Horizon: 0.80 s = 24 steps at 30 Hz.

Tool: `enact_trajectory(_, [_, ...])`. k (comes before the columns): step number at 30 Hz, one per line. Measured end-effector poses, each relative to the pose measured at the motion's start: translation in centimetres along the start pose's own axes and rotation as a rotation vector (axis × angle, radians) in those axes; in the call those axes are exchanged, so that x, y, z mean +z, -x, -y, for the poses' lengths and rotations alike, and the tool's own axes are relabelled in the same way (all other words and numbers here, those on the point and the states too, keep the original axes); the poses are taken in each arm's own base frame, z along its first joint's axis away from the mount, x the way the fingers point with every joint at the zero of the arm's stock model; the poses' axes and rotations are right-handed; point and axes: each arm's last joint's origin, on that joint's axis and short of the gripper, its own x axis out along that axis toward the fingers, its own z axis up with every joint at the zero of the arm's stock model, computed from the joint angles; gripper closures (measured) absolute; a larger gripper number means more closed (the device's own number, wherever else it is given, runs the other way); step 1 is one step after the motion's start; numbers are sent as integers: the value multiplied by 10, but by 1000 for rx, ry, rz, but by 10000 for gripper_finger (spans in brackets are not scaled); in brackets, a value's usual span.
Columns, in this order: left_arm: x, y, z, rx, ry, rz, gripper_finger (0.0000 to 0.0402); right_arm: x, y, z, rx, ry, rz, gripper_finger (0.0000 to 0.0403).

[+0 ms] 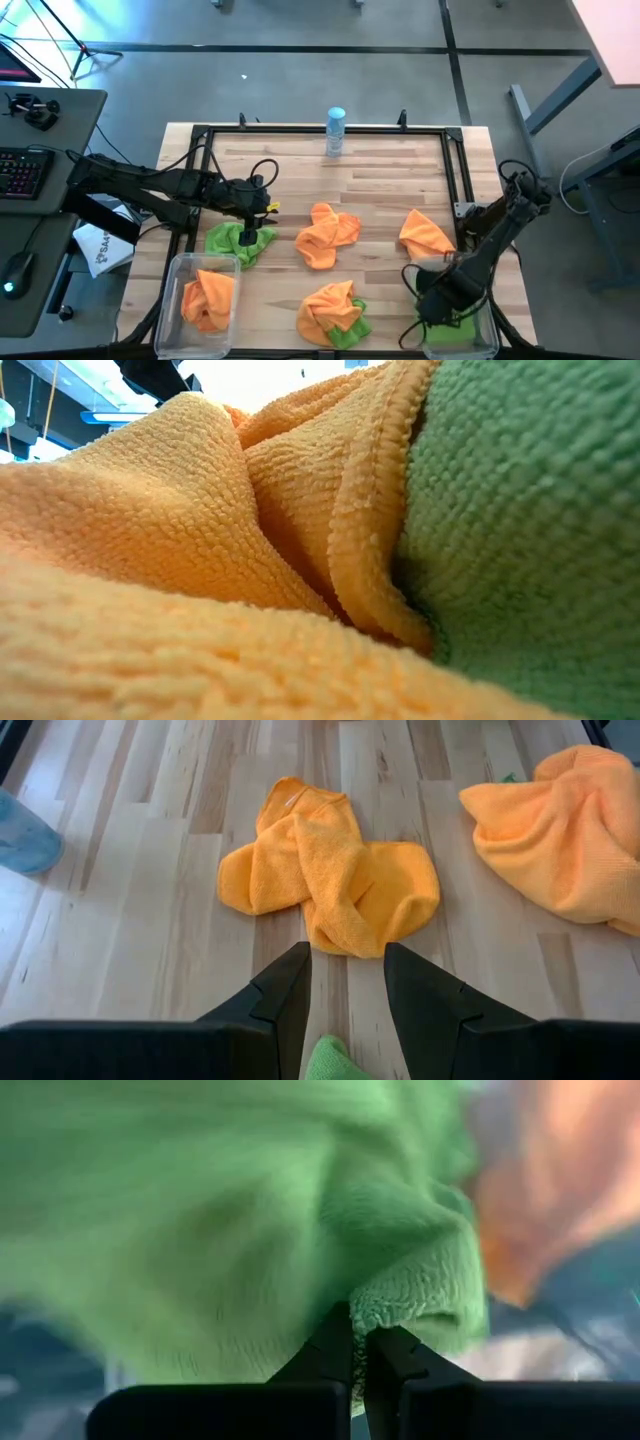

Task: Sort microfiber towel by color & place in baskets
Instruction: Put the green microfiber cloth into the right transparent bin

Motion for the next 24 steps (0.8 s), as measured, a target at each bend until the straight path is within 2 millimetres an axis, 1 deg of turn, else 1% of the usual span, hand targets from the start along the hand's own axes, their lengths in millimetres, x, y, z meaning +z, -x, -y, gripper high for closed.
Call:
enact_trajectory(3, [0, 0, 0, 0, 2, 0, 284, -3, -2, -9, 51, 117, 33, 403])
enact_trajectory(8, [0, 0, 0, 7, 1, 1, 284, -15, -7, -18, 14, 183, 138, 403])
enact_trajectory(11, [0, 0, -1, 37, 2, 3, 284, -21, -11, -19, -17, 202, 176, 403])
enact_trajectory(13, [0, 0, -2, 52, 2, 4, 284, -23, -18, -19, -35, 191, 174, 403])
enact_trajectory(15, [0, 0, -2, 61, 1, 5, 284, -24, -29, -17, -46, 190, 172, 403])
enact_trajectory(19, [1, 0, -2, 79, 17, 19, 284, -21, -51, -18, -13, 223, 190, 403])
enact_trajectory(24, [2, 0, -3, 85, 5, 23, 284, -16, -69, -17, 17, 270, 221, 403])
